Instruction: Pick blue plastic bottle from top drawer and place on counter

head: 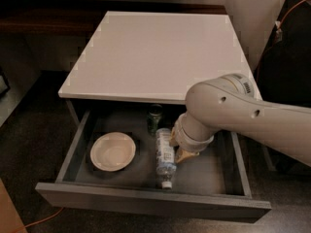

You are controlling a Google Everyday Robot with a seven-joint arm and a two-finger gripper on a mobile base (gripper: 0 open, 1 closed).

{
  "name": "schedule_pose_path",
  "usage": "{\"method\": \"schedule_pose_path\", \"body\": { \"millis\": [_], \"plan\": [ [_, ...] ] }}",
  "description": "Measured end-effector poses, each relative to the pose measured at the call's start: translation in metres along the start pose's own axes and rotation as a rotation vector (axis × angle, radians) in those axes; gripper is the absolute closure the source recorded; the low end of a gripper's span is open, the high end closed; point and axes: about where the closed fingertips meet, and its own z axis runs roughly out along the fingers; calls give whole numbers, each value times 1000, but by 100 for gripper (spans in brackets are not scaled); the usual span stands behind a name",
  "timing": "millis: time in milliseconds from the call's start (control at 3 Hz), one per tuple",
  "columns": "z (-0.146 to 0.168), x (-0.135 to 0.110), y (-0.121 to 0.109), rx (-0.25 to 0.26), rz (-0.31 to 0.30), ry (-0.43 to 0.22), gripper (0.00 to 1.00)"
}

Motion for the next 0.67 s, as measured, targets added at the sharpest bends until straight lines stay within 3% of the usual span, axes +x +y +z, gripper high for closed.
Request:
{"method": "schedule_pose_path", "body": {
  "millis": [333,667],
  "plan": [
    [-3,-6,-6,-58,-161,-12,1],
    [1,-8,-5,-119,-336,-37,0]
  ]
}}
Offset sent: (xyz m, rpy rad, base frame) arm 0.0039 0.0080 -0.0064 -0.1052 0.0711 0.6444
